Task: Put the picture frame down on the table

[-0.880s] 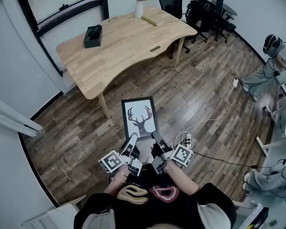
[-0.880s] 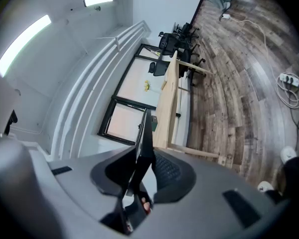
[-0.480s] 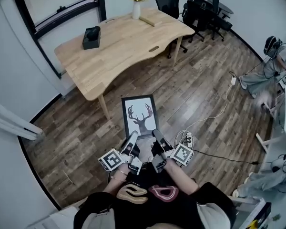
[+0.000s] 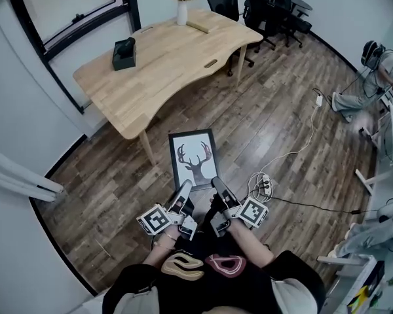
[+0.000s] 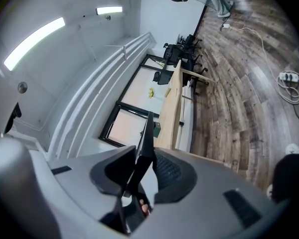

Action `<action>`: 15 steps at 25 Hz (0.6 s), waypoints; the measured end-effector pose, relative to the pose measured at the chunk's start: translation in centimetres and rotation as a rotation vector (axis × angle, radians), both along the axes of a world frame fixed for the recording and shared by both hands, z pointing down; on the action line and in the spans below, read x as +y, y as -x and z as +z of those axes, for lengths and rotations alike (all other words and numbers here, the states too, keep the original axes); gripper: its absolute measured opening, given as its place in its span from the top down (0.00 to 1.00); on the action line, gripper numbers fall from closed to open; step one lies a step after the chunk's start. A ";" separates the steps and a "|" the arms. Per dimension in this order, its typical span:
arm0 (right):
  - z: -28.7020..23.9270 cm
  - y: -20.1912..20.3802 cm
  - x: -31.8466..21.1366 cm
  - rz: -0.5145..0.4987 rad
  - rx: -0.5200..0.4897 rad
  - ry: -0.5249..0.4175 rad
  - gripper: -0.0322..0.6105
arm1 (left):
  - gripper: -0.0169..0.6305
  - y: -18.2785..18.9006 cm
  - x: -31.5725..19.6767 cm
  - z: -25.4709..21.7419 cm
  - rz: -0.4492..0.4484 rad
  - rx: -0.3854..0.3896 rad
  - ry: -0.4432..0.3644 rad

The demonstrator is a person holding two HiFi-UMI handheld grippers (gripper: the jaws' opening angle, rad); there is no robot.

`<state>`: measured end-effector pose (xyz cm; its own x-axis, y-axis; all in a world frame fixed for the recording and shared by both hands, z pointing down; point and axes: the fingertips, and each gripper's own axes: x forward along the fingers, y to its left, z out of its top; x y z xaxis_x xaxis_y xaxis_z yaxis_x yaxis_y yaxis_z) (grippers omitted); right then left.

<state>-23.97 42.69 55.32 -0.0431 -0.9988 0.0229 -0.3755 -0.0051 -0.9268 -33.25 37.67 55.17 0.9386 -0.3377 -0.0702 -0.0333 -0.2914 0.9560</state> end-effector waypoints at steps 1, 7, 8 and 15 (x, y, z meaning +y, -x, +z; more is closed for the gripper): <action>0.1 0.2 -0.1 0.000 0.003 0.005 0.77 | 0.85 0.1 0.0 0.1 0.002 0.004 0.009; 0.3 0.1 -1.3 -0.005 0.015 0.029 0.77 | 0.84 0.1 -1.4 0.7 -0.014 -0.018 -0.018; 0.2 -0.1 -1.8 -0.009 0.015 0.024 0.77 | 0.84 -0.2 -1.7 0.7 -0.020 -0.004 -0.005; 1.4 -3.9 -4.9 -0.027 0.030 0.076 0.77 | 0.84 -3.1 -5.0 0.7 -0.049 -0.023 -0.031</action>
<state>-20.10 37.78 56.73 -0.0679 -0.9926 0.1004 -0.4036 -0.0647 -0.9126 -30.10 32.63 55.83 0.9225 -0.3814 -0.0597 -0.0706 -0.3186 0.9452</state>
